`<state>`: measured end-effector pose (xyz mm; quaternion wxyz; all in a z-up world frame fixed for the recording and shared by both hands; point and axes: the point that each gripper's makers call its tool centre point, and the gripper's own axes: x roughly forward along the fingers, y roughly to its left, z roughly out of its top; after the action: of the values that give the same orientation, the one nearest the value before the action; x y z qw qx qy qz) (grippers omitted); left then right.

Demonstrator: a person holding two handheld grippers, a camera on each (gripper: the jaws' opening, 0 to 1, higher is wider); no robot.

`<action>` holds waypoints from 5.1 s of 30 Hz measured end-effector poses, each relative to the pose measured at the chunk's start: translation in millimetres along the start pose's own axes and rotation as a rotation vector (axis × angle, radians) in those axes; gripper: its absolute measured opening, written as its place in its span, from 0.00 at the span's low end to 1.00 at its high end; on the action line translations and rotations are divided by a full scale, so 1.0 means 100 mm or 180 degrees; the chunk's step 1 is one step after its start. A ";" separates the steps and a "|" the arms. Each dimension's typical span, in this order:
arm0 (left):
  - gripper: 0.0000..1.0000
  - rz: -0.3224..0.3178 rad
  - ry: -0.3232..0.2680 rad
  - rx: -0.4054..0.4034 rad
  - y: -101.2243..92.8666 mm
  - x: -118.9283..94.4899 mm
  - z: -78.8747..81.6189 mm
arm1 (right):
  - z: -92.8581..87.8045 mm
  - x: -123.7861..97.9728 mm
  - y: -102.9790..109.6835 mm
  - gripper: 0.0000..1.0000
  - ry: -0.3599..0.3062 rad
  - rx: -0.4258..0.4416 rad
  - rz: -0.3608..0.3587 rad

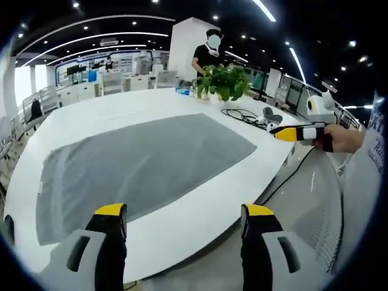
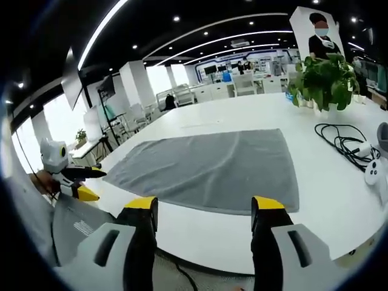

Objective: Fold the towel on the table until its edges align and the towel forms a compact rectangular stack.

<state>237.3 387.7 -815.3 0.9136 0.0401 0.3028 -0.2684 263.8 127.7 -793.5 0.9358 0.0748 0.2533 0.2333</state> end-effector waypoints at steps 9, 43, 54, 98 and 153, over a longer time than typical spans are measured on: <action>0.79 -0.0114 -0.0052 0.0205 -0.20 0.17 0.22 | 0.26 -0.09 -0.17 0.62 -0.0129 -0.0120 0.0011; 0.78 -0.0790 -0.0438 0.1029 -1.42 1.21 1.07 | 0.79 0.06 -0.96 0.58 -0.0263 -0.0540 0.0153; 0.78 -0.1127 -0.0373 0.1225 -1.71 1.55 1.11 | 0.98 0.21 -1.18 0.58 -0.0332 -0.0625 0.0122; 0.36 -0.1696 -0.0196 0.2028 -2.68 2.66 1.02 | 1.88 1.12 -2.32 0.52 -0.0326 -0.0992 -0.0057; 0.05 -0.1850 0.0006 0.1912 -2.77 3.06 0.68 | 1.06 2.47 -2.44 0.39 0.0453 -0.0824 0.0118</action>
<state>336.7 -6.8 -910.9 0.7473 0.2180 0.2106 -0.5914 603.9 27.7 -873.8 0.9129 -0.0586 0.2854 0.2860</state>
